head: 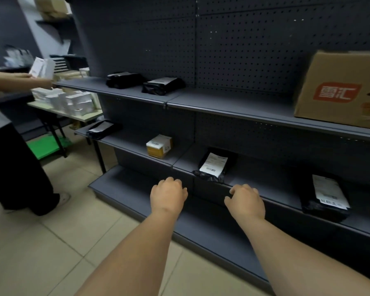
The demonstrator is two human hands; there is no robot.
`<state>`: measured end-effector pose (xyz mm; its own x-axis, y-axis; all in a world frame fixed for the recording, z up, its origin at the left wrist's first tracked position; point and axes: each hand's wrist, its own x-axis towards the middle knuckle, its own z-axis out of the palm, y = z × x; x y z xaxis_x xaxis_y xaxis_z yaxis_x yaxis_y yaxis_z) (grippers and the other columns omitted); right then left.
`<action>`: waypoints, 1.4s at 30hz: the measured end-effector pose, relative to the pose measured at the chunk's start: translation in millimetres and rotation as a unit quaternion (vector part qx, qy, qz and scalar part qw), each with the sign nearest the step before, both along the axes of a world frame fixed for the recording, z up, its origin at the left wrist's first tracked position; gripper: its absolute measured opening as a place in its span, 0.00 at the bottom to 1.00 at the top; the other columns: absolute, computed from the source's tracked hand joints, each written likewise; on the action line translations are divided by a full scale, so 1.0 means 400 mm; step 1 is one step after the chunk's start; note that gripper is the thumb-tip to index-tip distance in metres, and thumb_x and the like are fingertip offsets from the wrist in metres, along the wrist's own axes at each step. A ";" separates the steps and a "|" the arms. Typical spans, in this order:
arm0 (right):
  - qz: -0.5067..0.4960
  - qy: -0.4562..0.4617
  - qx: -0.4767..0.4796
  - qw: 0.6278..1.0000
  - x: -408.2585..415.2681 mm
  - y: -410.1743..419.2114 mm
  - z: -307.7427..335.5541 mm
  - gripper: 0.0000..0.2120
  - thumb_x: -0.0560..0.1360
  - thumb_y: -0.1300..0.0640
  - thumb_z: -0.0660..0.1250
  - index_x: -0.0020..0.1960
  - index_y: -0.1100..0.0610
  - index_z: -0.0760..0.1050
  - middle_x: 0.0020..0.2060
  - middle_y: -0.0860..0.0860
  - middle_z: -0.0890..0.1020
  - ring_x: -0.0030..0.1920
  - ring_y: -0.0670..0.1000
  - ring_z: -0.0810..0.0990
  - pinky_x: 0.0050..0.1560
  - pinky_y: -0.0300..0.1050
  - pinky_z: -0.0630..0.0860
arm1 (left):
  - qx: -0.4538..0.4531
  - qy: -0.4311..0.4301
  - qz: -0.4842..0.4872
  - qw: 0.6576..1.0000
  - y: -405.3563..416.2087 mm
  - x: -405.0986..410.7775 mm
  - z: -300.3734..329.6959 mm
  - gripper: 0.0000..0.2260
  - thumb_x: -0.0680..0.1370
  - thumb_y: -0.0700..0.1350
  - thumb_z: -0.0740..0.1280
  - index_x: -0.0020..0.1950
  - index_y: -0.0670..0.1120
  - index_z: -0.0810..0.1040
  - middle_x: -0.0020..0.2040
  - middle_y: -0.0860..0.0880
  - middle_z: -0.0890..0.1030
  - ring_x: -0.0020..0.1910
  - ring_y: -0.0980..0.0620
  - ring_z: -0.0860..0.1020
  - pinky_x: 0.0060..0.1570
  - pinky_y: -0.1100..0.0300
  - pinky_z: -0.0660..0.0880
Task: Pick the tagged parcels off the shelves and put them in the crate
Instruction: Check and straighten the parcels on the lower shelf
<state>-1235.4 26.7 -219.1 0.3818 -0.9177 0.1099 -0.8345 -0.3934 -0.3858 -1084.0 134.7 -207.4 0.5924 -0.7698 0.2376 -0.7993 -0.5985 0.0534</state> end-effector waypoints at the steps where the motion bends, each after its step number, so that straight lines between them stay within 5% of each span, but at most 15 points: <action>1: 0.001 -0.001 0.000 1.000 0.033 0.018 0.000 0.13 0.75 0.52 0.65 0.59 0.53 0.77 0.57 0.51 0.77 0.59 0.53 0.72 0.50 0.46 0.72 | 0.000 0.001 0.001 1.000 0.019 0.031 0.002 0.14 0.80 0.53 0.57 0.50 0.45 0.76 0.48 0.47 0.77 0.47 0.48 0.76 0.40 0.57 0.66; 22: -0.003 -0.019 0.022 1.000 0.702 0.328 -0.016 0.13 0.75 0.51 0.64 0.58 0.52 0.76 0.54 0.51 0.76 0.57 0.54 0.72 0.49 0.47 0.71 | 0.015 -0.024 -0.005 1.000 0.309 0.692 0.016 0.14 0.79 0.53 0.58 0.50 0.45 0.77 0.49 0.46 0.78 0.49 0.45 0.76 0.42 0.55 0.66; 42: -0.063 -0.016 0.024 0.998 1.088 0.060 -0.047 0.14 0.75 0.51 0.64 0.59 0.52 0.76 0.55 0.51 0.76 0.58 0.53 0.72 0.51 0.46 0.72 | 0.019 -0.023 -0.056 0.998 0.012 1.097 -0.003 0.14 0.80 0.53 0.57 0.52 0.45 0.77 0.50 0.47 0.78 0.50 0.47 0.76 0.44 0.56 0.67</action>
<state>-800.1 50.6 -237.7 0.2597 -0.9628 0.0742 -0.8631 -0.2659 -0.4293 -645.1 139.4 -208.4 0.4907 -0.8398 0.2323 -0.8627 -0.5057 -0.0058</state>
